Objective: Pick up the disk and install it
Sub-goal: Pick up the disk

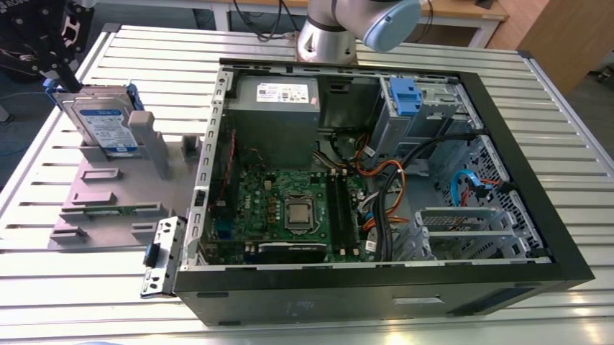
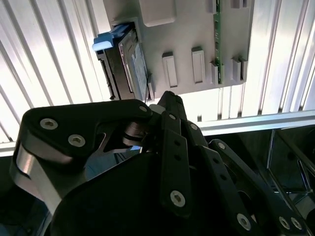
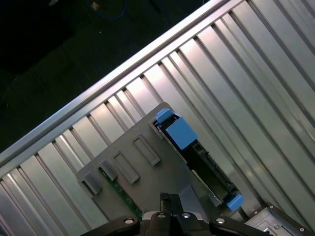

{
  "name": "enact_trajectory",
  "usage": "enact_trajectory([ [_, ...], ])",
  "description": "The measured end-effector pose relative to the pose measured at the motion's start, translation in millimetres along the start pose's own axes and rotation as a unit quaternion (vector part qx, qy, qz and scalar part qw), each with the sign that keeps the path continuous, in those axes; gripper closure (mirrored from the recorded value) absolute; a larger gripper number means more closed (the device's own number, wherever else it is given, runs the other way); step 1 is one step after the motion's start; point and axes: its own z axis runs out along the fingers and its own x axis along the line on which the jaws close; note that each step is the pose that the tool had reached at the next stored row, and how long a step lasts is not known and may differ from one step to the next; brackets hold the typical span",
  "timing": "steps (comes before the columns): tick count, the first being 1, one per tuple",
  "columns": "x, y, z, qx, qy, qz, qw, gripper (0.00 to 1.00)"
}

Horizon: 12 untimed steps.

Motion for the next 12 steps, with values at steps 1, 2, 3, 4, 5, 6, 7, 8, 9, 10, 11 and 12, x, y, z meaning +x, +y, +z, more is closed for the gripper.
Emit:
enact_trajectory([
  [1,0.0,0.0,0.0,-0.0008,0.0002,0.000,1.00000,0.89],
  [2,0.0,0.0,0.0,-0.0013,0.0004,-0.001,1.00000,0.89],
  [3,0.0,0.0,0.0,-0.0017,0.0007,-0.001,1.00000,0.89],
  [4,0.0,-0.1,0.0,-0.0018,0.0007,-0.002,1.00000,0.89],
  [5,0.0,-0.1,0.0,-0.0018,0.0007,-0.003,0.99999,0.89],
  [6,0.0,-0.1,0.0,-0.0019,0.0007,-0.004,0.99999,0.89],
  [7,0.0,-0.1,0.0,-0.0019,0.0007,-0.006,0.99998,0.89],
  [8,0.0,-0.1,0.0,-0.0019,0.0008,-0.006,0.99998,0.89],
  [9,0.0,-0.1,0.0,-0.0018,0.0008,-0.006,0.99998,0.89],
  [10,0.0,-0.1,-0.1,-0.0019,0.0008,-0.007,0.99998,0.89],
  [11,0.0,-0.1,0.0,-0.0019,0.0008,-0.007,0.99997,0.89],
  [12,0.0,-0.1,0.0,-0.0018,0.0008,-0.008,0.99997,0.89],
])
